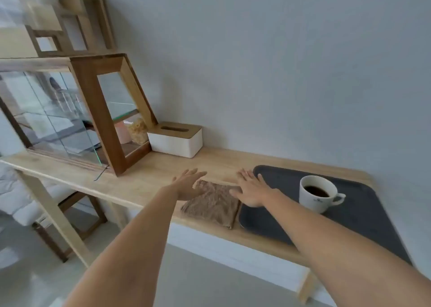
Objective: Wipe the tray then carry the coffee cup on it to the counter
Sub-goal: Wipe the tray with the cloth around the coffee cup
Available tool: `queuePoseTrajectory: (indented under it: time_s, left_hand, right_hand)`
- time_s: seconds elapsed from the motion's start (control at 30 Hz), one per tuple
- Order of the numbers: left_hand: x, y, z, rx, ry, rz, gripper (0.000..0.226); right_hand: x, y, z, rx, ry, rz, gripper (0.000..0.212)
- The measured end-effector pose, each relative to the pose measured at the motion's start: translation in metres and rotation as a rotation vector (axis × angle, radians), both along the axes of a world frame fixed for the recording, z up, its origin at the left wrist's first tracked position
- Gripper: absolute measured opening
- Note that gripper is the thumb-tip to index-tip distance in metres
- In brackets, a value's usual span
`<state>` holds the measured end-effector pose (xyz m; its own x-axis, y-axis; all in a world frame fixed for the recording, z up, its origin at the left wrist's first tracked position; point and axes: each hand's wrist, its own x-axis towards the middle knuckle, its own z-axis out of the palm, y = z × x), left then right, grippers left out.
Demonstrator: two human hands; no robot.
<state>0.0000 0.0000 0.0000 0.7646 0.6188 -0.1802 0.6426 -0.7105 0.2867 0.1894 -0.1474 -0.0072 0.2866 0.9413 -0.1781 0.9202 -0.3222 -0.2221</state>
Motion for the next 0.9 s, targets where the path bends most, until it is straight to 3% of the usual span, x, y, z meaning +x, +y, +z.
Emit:
queuePoseTrajectory:
  time_s: [0.17,0.3,0.4,0.53,0.63,0.9]
  left_hand:
    - [-0.017,0.000,-0.029,-0.078,0.111,-0.003,0.073]
    - [-0.015,-0.007,-0.040,-0.014,0.033,0.027,0.063]
    - [-0.015,-0.007,-0.042,0.021,-0.091,0.057,0.059]
    - [-0.007,-0.016,-0.039,-0.063,-0.251,0.077,0.059]
    - [0.000,-0.022,-0.028,-0.051,-0.259,0.058,0.052]
    - [0.054,-0.069,0.026,-0.163,-0.519,-0.034,0.044]
  right_hand:
    - [-0.019,0.005,-0.034,-0.124,-0.013,0.024,0.103]
    - [-0.024,0.007,-0.037,-0.020,-0.008,0.006,0.108]
    - [-0.031,0.006,-0.036,0.090,-0.021,0.024,0.093]
    - [-0.046,0.000,-0.037,0.335,-0.039,0.075,0.038]
    - [-0.048,-0.008,-0.025,0.413,-0.004,0.055,0.045]
    - [0.013,-0.063,0.042,0.558,0.014,-0.148,0.046]
